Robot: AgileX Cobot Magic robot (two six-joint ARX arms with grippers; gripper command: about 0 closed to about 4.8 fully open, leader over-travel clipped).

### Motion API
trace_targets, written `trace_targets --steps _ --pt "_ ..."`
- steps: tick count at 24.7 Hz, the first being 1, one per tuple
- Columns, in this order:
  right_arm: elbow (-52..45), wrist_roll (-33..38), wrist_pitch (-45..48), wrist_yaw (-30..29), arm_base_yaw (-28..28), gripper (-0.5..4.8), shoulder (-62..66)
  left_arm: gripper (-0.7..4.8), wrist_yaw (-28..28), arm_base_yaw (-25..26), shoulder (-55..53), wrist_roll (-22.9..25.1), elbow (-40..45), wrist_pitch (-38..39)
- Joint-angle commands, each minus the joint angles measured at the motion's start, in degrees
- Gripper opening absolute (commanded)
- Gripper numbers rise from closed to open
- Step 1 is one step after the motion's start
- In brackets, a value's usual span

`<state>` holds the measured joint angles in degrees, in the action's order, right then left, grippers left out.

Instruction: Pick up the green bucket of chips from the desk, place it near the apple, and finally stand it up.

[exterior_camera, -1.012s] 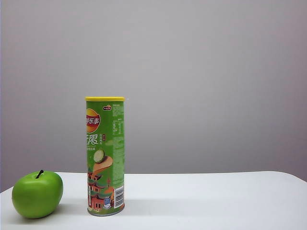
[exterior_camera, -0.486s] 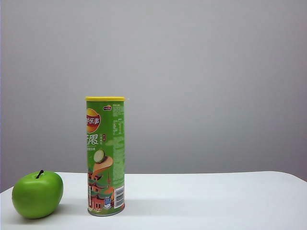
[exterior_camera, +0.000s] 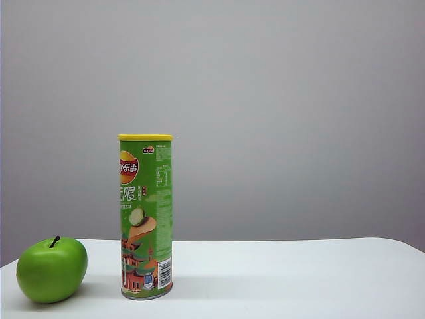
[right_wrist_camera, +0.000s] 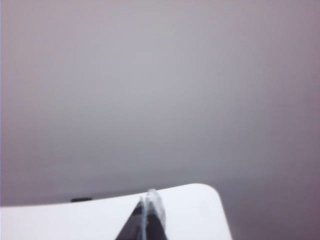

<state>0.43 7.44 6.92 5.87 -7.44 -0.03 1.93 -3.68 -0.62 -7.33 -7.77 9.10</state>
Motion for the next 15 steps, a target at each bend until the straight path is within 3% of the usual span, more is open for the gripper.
trace_targets --steps 1,4,10,15 --pt "-0.3 0.5 -1.8 -4.7 2.0 -0.04 0.0 0.86 1.1 0.9 0.0 0.3 1.7 -1.5" --pt "-0.3 1.2 -5.9 -4.5 2.4 -0.04 0.0 0.0 1.9 0.8 0.0 2.4 2.5 -0.8" --pt "-0.4 0.9 -16.5 -4.5 2.1 -0.04 0.0 -0.05 1.4 0.8 0.0 2.7 4.6 4.0" --pt "-0.4 0.9 -17.4 -4.7 2.1 -0.04 0.0 -0.03 -1.9 0.8 -0.3 4.5 6.6 3.6"
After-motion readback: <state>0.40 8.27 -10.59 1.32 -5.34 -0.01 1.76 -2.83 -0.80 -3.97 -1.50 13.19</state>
